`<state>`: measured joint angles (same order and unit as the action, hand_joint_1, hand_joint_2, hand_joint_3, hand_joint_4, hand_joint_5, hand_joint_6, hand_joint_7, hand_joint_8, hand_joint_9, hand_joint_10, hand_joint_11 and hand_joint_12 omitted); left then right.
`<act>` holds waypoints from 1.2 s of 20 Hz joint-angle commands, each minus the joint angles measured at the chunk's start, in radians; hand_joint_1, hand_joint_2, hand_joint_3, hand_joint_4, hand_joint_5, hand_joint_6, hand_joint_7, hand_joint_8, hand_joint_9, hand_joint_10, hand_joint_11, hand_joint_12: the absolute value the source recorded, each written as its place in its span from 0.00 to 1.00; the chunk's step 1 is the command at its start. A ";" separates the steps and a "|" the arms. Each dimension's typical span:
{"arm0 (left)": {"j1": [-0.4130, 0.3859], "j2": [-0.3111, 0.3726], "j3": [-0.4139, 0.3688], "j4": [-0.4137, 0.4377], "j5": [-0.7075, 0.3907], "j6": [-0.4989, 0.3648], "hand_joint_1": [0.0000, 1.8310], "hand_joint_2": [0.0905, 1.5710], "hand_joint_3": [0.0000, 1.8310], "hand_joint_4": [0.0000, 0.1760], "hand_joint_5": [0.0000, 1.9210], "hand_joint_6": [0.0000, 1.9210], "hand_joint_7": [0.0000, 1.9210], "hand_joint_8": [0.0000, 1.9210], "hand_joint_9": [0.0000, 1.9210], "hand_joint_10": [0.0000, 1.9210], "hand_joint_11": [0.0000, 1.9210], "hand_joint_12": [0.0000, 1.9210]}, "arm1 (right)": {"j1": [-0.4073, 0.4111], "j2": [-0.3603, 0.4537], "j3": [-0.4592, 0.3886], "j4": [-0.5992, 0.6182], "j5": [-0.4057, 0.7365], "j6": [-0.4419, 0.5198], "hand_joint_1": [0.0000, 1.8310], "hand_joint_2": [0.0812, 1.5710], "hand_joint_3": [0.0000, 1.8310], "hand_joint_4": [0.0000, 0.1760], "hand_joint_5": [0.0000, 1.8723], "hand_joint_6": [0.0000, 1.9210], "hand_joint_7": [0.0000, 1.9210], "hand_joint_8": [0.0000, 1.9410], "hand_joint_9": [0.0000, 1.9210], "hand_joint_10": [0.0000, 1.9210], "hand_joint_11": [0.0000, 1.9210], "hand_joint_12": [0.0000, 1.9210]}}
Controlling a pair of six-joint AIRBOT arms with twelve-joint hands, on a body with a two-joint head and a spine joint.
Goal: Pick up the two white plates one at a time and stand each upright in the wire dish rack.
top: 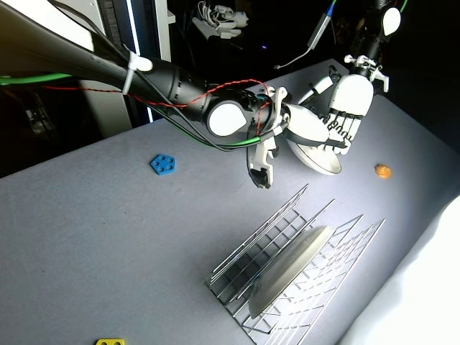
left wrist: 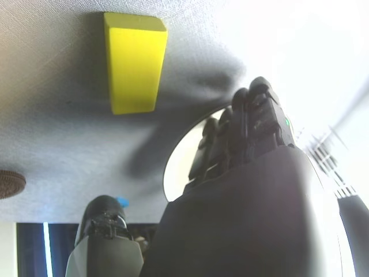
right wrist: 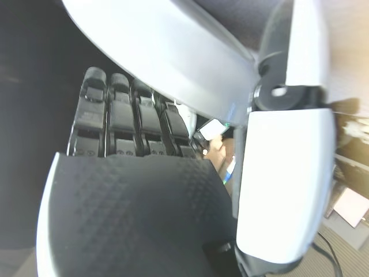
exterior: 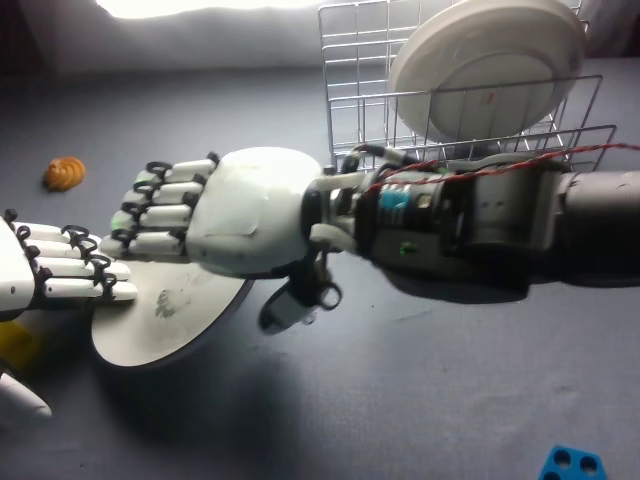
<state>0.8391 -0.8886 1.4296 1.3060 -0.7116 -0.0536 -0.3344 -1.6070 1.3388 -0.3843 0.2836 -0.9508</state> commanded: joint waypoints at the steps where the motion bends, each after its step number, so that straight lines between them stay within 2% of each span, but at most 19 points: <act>1: 0.006 -0.012 0.001 0.017 -0.012 -0.001 0.00 0.61 0.00 0.00 0.01 0.00 0.00 0.00 0.00 0.00 0.00 0.00 | 0.003 -0.003 0.006 0.015 0.115 -0.007 0.57 0.55 0.02 0.00 0.00 0.00 0.00 0.00 0.00 0.00 0.00 0.00; 6: 0.006 -0.012 0.001 0.017 -0.012 -0.001 0.00 0.61 0.00 0.00 0.01 0.00 0.00 0.00 0.00 0.00 0.00 0.00 | -0.014 -0.045 0.055 0.019 0.159 -0.012 0.56 0.55 0.01 0.00 0.00 0.00 0.00 0.00 0.00 0.00 0.01 0.01; 7: 0.006 -0.012 0.001 0.017 -0.012 -0.001 0.00 0.61 0.00 0.00 0.00 0.00 0.00 0.00 0.00 0.00 0.00 0.00 | -0.019 -0.050 0.061 0.019 0.175 -0.012 0.59 0.59 0.00 0.00 0.00 0.00 0.00 0.00 0.00 0.00 0.00 0.11; 8: 0.006 -0.012 0.001 0.017 -0.012 -0.001 0.00 0.60 0.00 0.00 0.00 0.00 0.00 0.00 0.00 0.00 0.00 0.00 | -0.023 -0.054 0.064 0.019 0.181 -0.013 0.59 0.58 0.00 0.00 0.00 0.00 0.00 0.00 0.00 0.00 0.00 0.15; 12: 0.006 -0.012 0.001 0.017 -0.012 -0.001 0.00 0.60 0.00 0.00 0.01 0.00 0.00 0.00 0.00 0.00 0.00 0.00 | -0.034 -0.060 0.068 0.019 0.190 -0.014 0.59 0.59 0.00 0.00 0.00 0.00 0.00 0.00 0.00 0.00 0.00 0.12; 13: 0.006 -0.012 0.001 0.017 -0.012 -0.001 0.00 0.61 0.00 0.00 0.01 0.00 0.01 0.00 0.00 0.00 0.00 0.00 | -0.034 -0.060 0.068 0.019 0.191 -0.014 0.59 0.58 0.00 0.00 0.01 0.00 0.00 0.00 0.01 0.00 0.00 0.24; 14: 0.006 -0.012 0.001 0.017 -0.012 -0.001 0.00 0.61 0.00 0.00 0.01 0.00 0.01 0.00 0.00 0.00 0.00 0.00 | -0.035 -0.060 0.068 0.019 0.193 -0.014 0.59 0.58 0.00 0.00 0.01 0.00 0.00 0.00 0.01 0.00 0.00 0.24; 15: 0.006 -0.012 0.000 0.017 -0.012 -0.002 0.00 0.61 0.00 0.00 0.01 0.00 0.00 0.00 0.00 0.00 0.00 0.00 | -0.036 -0.059 0.068 0.019 0.195 -0.014 0.57 0.58 0.00 0.00 0.06 0.01 0.04 0.01 0.05 0.01 0.00 0.35; 16: 0.006 -0.011 0.000 0.017 -0.012 -0.002 0.00 0.61 0.00 0.00 0.01 0.00 0.00 0.00 0.00 0.00 0.00 0.00 | -0.036 -0.059 0.068 0.019 0.195 -0.014 0.57 0.58 0.00 0.00 0.06 0.01 0.04 0.01 0.05 0.01 0.00 0.35; 17: 0.006 -0.011 0.000 0.017 -0.012 -0.002 0.00 0.60 0.00 0.00 0.01 0.00 0.01 0.00 0.00 0.00 0.00 0.00 | -0.036 -0.058 0.068 0.019 0.196 -0.014 0.58 0.58 0.00 0.00 0.12 0.02 0.10 0.01 0.09 0.02 0.00 0.46; 18: 0.006 -0.011 0.000 0.017 -0.012 -0.002 0.00 0.60 0.00 0.00 0.01 0.00 0.01 0.00 0.00 0.00 0.00 0.00 | -0.036 -0.057 0.068 0.019 0.198 -0.014 0.58 0.58 0.00 0.00 0.12 0.02 0.10 0.01 0.09 0.02 0.00 0.46; 19: 0.006 -0.011 0.000 0.017 -0.012 -0.002 0.00 0.60 0.00 0.00 0.01 0.00 0.00 0.00 0.00 0.00 0.00 0.00 | -0.036 -0.056 0.068 0.019 0.200 -0.014 0.59 0.63 0.01 0.00 0.18 0.01 0.15 0.01 0.14 0.02 0.00 0.53; 21: 0.006 -0.011 -0.001 0.017 -0.012 -0.002 0.00 0.61 0.00 0.00 0.00 0.00 0.00 0.00 0.00 0.00 0.00 0.00 | -0.036 -0.053 0.068 0.019 0.205 -0.014 0.64 0.66 0.00 0.00 0.25 0.01 0.25 0.01 0.23 0.02 0.01 0.59; 22: 0.006 -0.011 -0.001 0.017 -0.012 -0.002 0.00 0.61 0.00 0.00 0.00 0.00 0.00 0.00 0.00 0.00 0.00 0.00 | -0.037 -0.052 0.068 0.019 0.205 -0.014 0.66 0.65 0.00 0.00 0.30 0.01 0.30 0.01 0.28 0.03 0.06 0.58; 23: 0.006 -0.011 -0.002 0.017 -0.012 -0.002 0.00 0.61 0.00 0.00 0.00 0.00 0.00 0.00 0.00 0.00 0.00 0.00 | -0.037 -0.051 0.068 0.019 0.205 -0.014 0.66 0.65 0.00 0.00 0.30 0.01 0.30 0.01 0.28 0.03 0.06 0.58; 24: 0.006 -0.011 -0.002 0.017 -0.012 -0.002 0.00 0.61 0.00 0.00 0.00 0.00 0.00 0.00 0.00 0.00 0.00 0.00 | -0.037 -0.050 0.068 0.019 0.206 -0.014 0.65 0.67 0.00 0.00 0.36 0.01 0.39 0.01 0.38 0.03 0.17 0.53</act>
<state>0.8391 -0.8898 1.4292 1.3056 -0.7113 -0.0536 -0.3790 -1.6588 1.4078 -0.3744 0.3698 -0.9630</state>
